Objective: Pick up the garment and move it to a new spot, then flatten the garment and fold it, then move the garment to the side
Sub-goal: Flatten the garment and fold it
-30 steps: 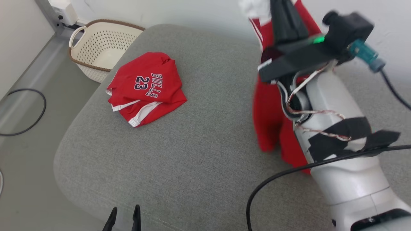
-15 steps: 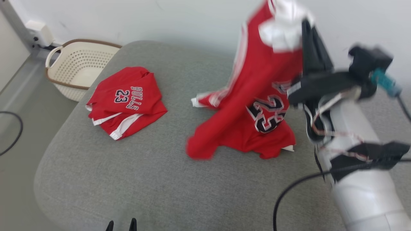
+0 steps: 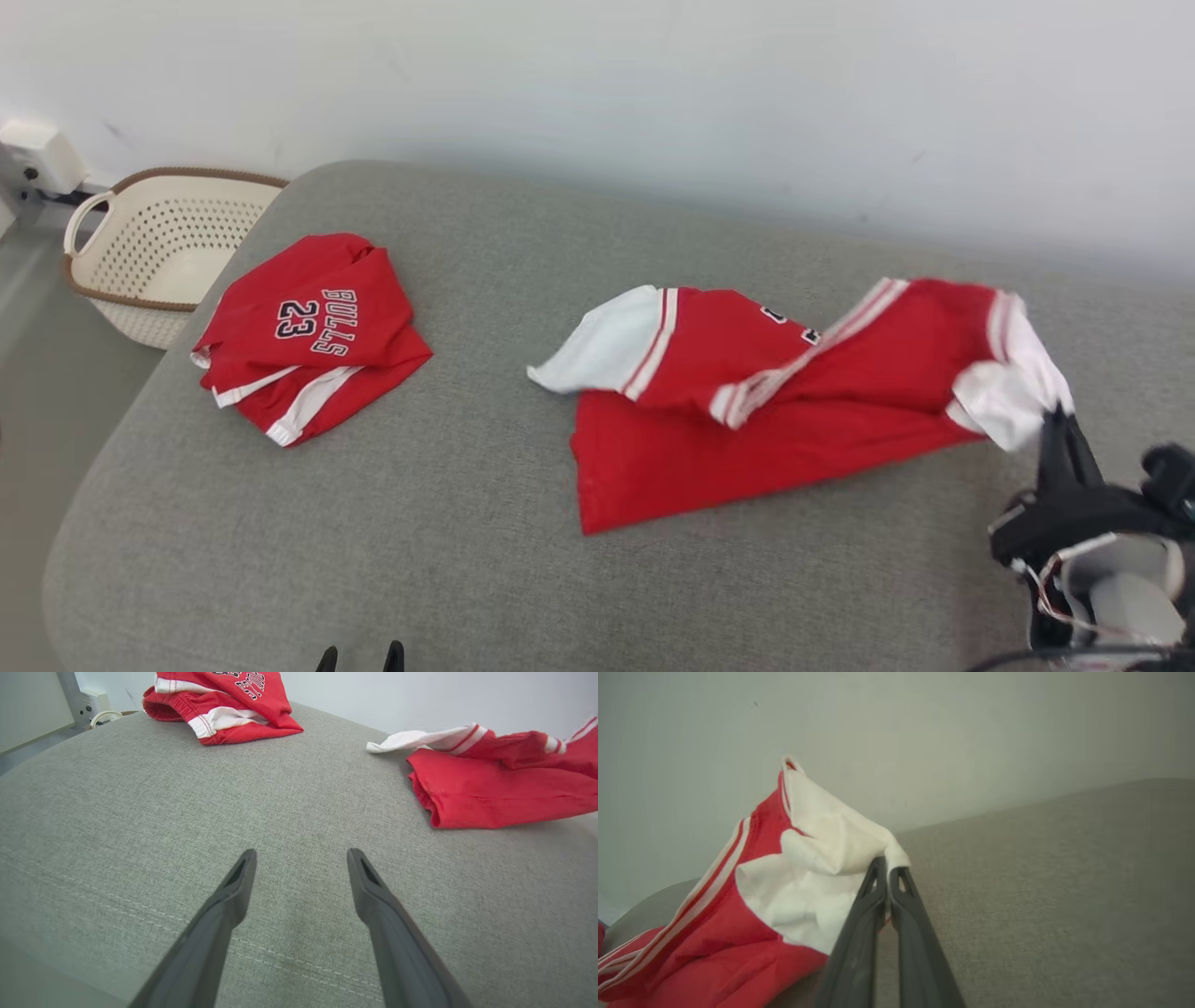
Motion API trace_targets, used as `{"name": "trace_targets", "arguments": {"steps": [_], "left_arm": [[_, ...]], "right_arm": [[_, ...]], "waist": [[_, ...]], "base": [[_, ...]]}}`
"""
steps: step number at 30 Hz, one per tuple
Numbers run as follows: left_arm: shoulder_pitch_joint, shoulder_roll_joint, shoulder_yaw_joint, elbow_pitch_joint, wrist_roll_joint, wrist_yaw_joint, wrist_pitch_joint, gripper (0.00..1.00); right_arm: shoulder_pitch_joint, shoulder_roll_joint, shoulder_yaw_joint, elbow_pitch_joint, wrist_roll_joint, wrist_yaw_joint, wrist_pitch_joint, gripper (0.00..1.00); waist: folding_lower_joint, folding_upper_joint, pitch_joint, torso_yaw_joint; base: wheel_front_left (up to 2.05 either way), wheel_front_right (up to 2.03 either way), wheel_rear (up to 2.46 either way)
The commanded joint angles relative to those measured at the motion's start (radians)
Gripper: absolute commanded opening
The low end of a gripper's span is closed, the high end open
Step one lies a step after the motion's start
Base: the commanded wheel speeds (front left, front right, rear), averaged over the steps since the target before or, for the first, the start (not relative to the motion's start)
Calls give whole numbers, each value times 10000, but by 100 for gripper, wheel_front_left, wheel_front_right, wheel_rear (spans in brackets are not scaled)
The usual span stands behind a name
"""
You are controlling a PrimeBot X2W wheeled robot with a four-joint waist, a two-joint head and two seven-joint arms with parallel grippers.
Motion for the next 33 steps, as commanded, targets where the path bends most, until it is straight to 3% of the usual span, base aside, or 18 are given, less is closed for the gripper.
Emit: {"name": "trace_targets", "arguments": {"steps": [1, 2, 3, 4, 5, 13, 16, 24, 29, 33], "left_arm": [[196, 5, 19, 8, 83, -24, -13, 100], [175, 3, 42, -5, 87, -44, -13, 100], [155, 1, 39, -8, 96, -56, -13, 100], [152, 5, 67, 1, 85, -43, -13, 100], [158, 3, 81, 14, 85, -45, -13, 100], [187, 1, 17, 74, -1, 0, -13, 100], [101, 3, -77, 88, -57, 7, -13, 100], [89, 3, -185, 164, -87, -44, -13, 100], [187, 3, -270, 221, -105, -18, -13, 100], [197, 0, -469, 237, 112, -40, -13, 100]], "right_arm": [[311, 18, -240, 13, -165, 8, -11, 0], [517, 76, -439, 32, -279, 8, -11, 10], [675, 118, -666, 25, -344, 8, -11, 41], [821, 168, -902, 16, -425, 8, -11, 59], [942, 199, -1096, -22, -548, 8, -11, 98], [1470, 483, -2030, -781, -1779, 8, -9, 100], [1398, 737, -1757, -1236, -2269, 8, -9, 100], [1003, 841, 1829, -1930, -2268, 6, -9, 100], [593, 688, 4203, -1558, -1773, 6, -9, 100], [313, 557, 5380, -1189, -1501, 6, -9, 100]], "waist": [[1, 0, -131, -221], [1, 0, -144, -308], [1, 0, -148, -384], [1, 0, -160, -480], [1, 0, -176, -567], [1, 0, -290, -1080], [1, 0, -283, -1097], [1, 0, -224, -724], [1, 0, -188, -282], [1, 0, -142, 29]], "base": [[0, 0, 0], [0, 0, 0], [0, 0, 0], [0, 0, 0], [0, 0, 0], [0, 0, 0], [0, 0, 0], [0, 0, 0], [0, 0, 0], [0, 0, 0]]}}
